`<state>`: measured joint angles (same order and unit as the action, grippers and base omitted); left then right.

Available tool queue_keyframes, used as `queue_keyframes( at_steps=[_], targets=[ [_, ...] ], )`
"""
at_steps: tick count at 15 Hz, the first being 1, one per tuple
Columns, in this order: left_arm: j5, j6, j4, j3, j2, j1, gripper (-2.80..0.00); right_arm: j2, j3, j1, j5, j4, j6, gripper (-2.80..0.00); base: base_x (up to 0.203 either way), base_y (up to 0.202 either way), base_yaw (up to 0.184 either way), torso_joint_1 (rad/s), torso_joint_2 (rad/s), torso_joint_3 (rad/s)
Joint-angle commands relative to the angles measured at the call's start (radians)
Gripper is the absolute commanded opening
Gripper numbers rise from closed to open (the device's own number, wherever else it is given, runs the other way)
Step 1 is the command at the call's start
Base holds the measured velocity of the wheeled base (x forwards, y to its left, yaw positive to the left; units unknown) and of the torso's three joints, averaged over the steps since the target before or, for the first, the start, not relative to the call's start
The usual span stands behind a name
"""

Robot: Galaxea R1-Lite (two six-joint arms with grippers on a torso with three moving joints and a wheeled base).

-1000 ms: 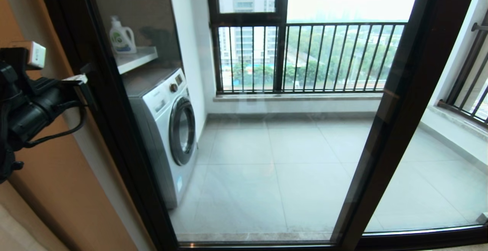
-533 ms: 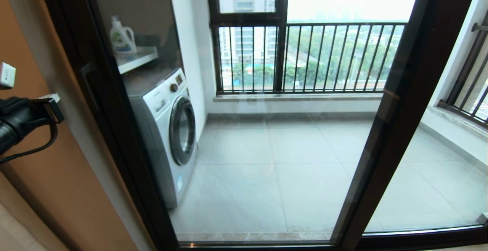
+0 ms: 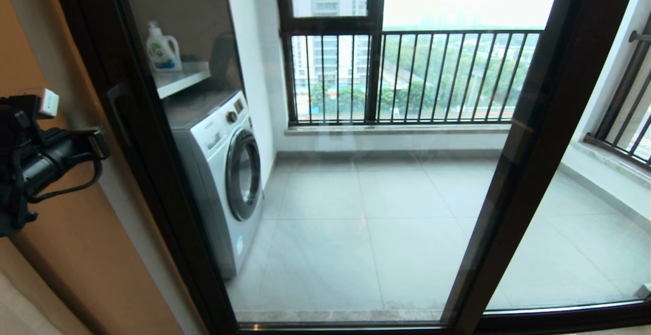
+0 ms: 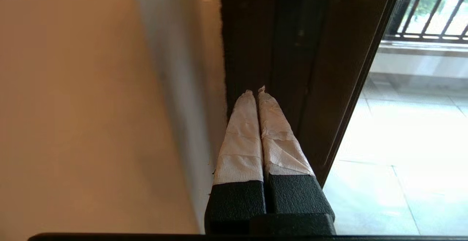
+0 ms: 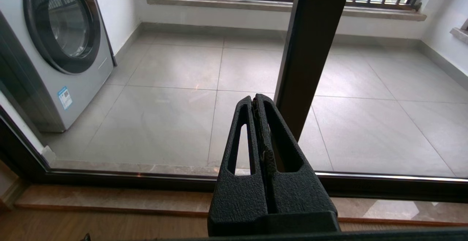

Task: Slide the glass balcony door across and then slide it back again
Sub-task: Close the slid door

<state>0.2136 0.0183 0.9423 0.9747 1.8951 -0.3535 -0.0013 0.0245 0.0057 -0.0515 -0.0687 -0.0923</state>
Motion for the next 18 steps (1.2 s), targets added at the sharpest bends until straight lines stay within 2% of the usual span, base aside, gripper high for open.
queue_keyframes(
  at_steps=[1,7,10,14,18],
  targets=[
    [0.004,0.002,0.006,0.048,0.067,0.023,-2.80,0.001,0.000,0.000,-0.001,0.000,-0.001,-2.80,0.000,0.000,0.000,0.000,0.00,0.000],
    [-0.003,0.007,0.004,0.085,0.103,0.132,-2.80,0.001,0.000,0.000,-0.001,0.000,-0.001,-2.80,0.000,0.000,0.000,0.000,0.00,0.000],
    [-0.013,0.038,0.004,0.110,0.121,0.197,-2.80,0.001,0.000,0.000,-0.001,0.000,-0.001,-2.80,0.000,0.000,0.000,0.000,0.00,0.000],
    [-0.037,0.042,-0.005,0.145,0.105,0.272,-2.80,0.001,0.000,0.000,-0.001,0.000,-0.001,-2.80,0.000,0.000,0.000,0.000,0.00,0.000],
    [-0.068,0.042,-0.065,0.236,0.077,0.295,-2.80,0.001,0.000,0.000,-0.001,0.000,-0.001,-2.80,0.000,0.000,0.000,0.000,0.00,0.000]
  ],
)
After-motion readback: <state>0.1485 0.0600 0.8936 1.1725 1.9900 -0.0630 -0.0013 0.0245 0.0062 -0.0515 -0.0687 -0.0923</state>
